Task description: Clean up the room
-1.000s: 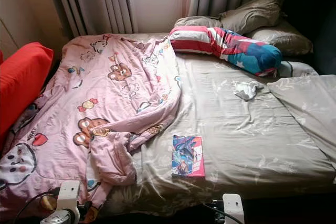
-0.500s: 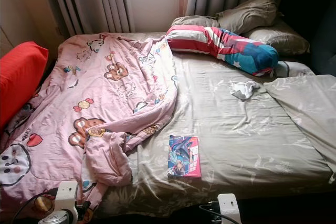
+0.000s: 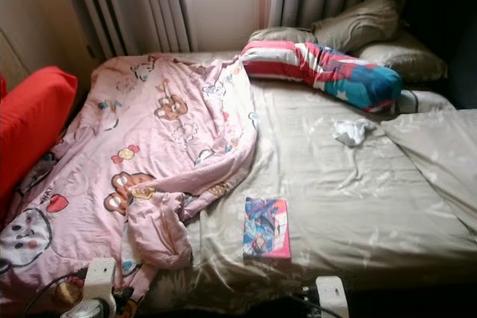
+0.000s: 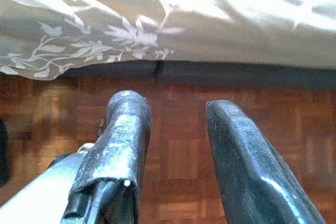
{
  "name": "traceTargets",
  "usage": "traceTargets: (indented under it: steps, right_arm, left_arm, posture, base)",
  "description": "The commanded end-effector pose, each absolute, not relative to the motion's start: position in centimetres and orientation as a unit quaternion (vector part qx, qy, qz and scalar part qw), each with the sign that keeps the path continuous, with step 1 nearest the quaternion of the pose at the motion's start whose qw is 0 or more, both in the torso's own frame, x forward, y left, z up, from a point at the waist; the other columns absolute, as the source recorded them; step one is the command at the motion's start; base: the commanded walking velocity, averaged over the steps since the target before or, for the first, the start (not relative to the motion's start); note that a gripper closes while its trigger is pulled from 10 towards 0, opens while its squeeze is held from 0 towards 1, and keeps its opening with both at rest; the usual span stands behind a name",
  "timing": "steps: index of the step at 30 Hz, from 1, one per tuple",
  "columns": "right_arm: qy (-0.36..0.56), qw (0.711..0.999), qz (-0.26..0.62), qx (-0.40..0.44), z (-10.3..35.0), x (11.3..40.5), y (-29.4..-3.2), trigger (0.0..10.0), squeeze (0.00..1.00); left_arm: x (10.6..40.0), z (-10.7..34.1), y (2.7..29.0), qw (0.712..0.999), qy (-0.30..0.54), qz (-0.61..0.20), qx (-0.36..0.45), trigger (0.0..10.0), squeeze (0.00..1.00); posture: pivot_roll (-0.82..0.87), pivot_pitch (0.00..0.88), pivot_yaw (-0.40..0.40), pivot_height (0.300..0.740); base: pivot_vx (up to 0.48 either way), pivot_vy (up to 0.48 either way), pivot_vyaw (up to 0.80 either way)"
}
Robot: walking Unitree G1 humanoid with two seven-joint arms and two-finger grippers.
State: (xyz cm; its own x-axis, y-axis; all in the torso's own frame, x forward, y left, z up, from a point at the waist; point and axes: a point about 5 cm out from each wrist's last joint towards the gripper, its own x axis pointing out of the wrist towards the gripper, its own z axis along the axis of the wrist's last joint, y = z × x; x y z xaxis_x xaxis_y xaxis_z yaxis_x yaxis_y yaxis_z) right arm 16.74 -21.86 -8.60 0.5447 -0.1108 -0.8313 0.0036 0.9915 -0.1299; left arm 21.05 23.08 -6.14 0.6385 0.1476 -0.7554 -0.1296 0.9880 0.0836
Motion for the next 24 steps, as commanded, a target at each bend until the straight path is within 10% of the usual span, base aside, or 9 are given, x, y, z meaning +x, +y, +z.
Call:
traceTargets:
  steps: [1, 24]
  right_arm:
    - [0.472, 0.88, -0.03, -0.051, -8.59, 16.97, -21.34, 10.0, 0.0]
    - [0.431, 0.9, -0.067, -0.008, -8.49, 16.62, -21.32, 10.0, 0.0]
  left_arm:
    - [20.41, -6.48, 23.27, 0.9, 0.428, 0.08, 0.007, 10.0, 0.0]
    - [19.83, -6.49, 23.81, 0.909, 0.399, 0.118, -0.005, 10.0, 0.0]
  posture:
    - [-0.08, 0.0, 0.012, 0.733]
    - [-0.08, 0.0, 0.022, 0.733]
  base:
    - [0.262, 0.0, 0.43]
    - [0.159, 0.0, 0.11]
